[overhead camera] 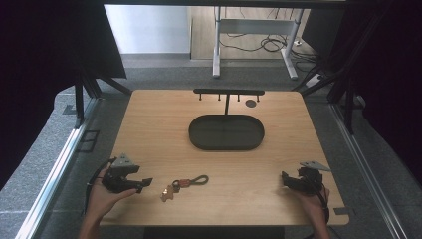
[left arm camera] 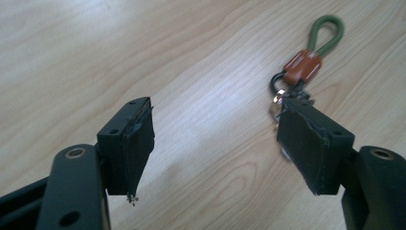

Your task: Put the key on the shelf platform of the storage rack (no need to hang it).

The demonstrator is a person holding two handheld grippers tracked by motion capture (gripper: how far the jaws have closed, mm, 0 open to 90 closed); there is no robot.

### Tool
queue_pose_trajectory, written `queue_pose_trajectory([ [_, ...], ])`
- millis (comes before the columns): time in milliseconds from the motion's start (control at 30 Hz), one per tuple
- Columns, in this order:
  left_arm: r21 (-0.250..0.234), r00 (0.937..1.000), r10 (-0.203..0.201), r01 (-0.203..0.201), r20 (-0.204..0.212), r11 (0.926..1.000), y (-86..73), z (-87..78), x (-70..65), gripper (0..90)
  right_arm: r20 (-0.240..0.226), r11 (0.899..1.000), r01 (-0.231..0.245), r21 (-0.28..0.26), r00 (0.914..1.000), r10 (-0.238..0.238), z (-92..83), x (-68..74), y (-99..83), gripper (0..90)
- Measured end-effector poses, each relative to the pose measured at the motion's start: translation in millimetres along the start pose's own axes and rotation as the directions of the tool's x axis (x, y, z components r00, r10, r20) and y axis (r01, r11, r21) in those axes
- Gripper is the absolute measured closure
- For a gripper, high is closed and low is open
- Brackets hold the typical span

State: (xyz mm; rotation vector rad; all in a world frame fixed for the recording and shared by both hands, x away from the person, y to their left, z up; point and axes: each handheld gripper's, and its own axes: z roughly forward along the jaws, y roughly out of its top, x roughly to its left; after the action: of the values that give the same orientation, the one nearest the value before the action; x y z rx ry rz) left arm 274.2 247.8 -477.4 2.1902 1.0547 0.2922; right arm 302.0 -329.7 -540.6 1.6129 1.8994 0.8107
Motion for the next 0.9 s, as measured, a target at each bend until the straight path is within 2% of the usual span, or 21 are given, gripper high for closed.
queue_pose_trajectory([
  [167, -0.017, 0.9992, 0.024, -0.024, 0.032, 0.9996, 15.3, -5.5, -5.7, 29.2, 0.003, 1.0, -0.003, -0.004, 1.0, 0.003, 0.0, 0.1, -0.3, 14.0],
  [267, 0.005, 0.9968, 0.06, -0.06, 0.054, 0.9982, 25.2, -3.2, -10.3, 29.8, 0.005, 1.0, -0.008, -0.002, 1.0, 0.008, -0.7, 0.0, -0.6, 14.8],
  [367, 0.021, 0.995, 0.077, -0.078, 0.064, 0.9967, 29.4, -1.0, -12.7, 30.0, 0.006, 1.0, -0.008, -0.003, 1.0, 0.008, -0.7, -0.1, -0.7, 14.9],
  [467, 0.04, 0.9907, 0.102, -0.106, 0.09, 0.9936, 37.4, 3.3, -16.3, 30.3, 0.008, 1.0, -0.009, -0.005, 0.9999, 0.009, -0.7, -0.1, -0.8, 14.9],
  [567, 0.047, 0.9887, 0.11, -0.115, 0.102, 0.9922, 40.5, 5.4, -17.7, 30.3, 0.007, 1.0, -0.007, -0.003, 0.9999, 0.007, -0.8, -0.2, -0.8, 14.9],
  [733, 0.082, 0.9822, 0.14, -0.151, 0.125, 0.9851, 46.8, 13.6, -24.2, 30.3, 0.014, 1.0, -0.017, -0.005, 0.9997, 0.017, -1.7, -0.6, -1.4, 15.9],
  [900, 0.096, 0.9774, 0.148, -0.164, 0.151, 0.9819, 49.4, 20.3, -28.7, 30.3, 0.02, 1.0, -0.019, -0.005, 0.9996, 0.02, -2.4, -0.8, -2.0, 16.1],
])
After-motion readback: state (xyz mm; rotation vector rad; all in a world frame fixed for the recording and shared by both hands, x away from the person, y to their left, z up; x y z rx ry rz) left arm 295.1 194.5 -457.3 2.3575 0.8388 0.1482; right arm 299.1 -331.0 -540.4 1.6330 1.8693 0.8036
